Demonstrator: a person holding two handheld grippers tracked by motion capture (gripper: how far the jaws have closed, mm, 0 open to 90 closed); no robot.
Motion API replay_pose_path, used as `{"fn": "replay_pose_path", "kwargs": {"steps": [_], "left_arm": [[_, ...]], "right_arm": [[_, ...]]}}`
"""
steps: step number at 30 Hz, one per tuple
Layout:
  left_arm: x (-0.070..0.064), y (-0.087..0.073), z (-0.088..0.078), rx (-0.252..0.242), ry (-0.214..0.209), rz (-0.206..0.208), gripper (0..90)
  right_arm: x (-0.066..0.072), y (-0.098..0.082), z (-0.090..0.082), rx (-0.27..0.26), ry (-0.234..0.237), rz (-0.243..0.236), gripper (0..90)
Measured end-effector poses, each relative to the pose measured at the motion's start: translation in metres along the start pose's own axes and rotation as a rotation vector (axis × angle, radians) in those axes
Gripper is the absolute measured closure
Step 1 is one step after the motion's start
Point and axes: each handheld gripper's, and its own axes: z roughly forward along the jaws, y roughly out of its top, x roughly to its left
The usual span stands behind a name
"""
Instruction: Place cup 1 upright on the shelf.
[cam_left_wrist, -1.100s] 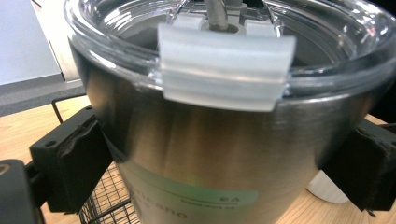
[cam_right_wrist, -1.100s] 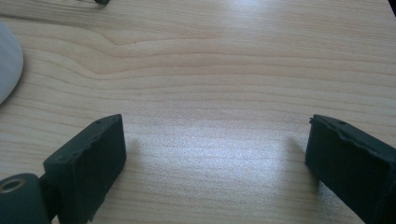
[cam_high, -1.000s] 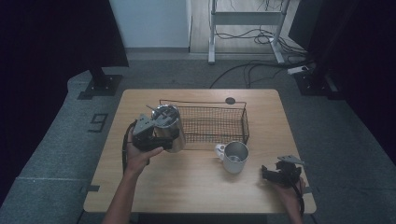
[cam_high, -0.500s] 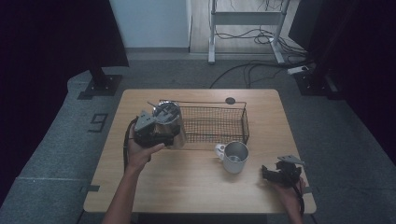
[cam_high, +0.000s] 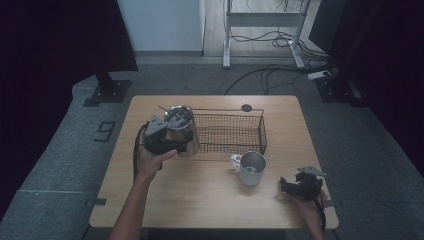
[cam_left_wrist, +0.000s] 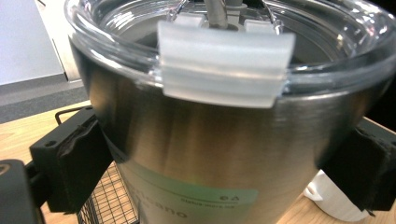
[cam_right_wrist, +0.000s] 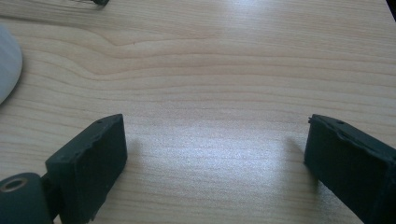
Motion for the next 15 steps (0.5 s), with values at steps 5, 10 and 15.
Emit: {"fn": "replay_pose_path", "kwargs": {"steps": [5, 10, 15], "left_arm": [[0.0005, 0.0025, 0.0028, 0.001, 0.001, 0.005, 4.3], [0.0019, 0.0052, 0.0058, 0.006, 0.007, 0.009, 4.3], [0.0033, 0.006, 0.0078, 0.002, 0.006, -0.003, 4.3]], "right_arm": [[0.0, 0.0, 0.0, 0.0, 0.0, 0.0, 5.5], [0.0, 0.0, 0.0, 0.0, 0.0, 0.0, 5.6], [-0.0001, -0.0001, -0.0001, -0.001, -0.001, 0.0, 5.9]]}}
